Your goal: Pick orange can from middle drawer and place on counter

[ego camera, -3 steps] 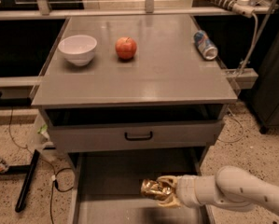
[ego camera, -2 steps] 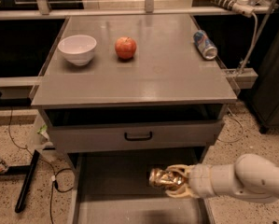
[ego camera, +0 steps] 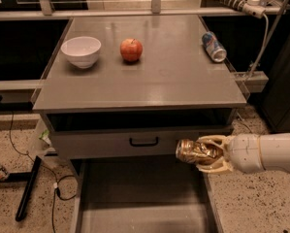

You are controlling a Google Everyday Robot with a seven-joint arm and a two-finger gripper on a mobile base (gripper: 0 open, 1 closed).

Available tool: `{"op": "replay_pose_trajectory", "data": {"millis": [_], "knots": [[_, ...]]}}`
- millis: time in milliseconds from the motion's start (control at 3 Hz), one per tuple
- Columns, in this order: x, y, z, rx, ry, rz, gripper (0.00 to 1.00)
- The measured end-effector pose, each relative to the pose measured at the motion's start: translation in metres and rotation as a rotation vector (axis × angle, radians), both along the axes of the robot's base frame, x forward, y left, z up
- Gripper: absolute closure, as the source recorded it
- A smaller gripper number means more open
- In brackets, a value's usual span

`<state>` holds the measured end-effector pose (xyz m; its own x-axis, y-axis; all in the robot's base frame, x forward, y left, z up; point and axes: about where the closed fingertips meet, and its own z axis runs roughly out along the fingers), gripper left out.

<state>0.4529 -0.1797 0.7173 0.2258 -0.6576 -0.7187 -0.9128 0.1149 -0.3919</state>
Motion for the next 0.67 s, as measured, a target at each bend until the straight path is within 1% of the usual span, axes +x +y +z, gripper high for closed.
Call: {"op": "replay_pose_trajectory", "data": {"millis": [667], "knots": [[0.0004, 0.0013, 0.0043, -0.001, -0.010, 0.002, 1.00]]}}
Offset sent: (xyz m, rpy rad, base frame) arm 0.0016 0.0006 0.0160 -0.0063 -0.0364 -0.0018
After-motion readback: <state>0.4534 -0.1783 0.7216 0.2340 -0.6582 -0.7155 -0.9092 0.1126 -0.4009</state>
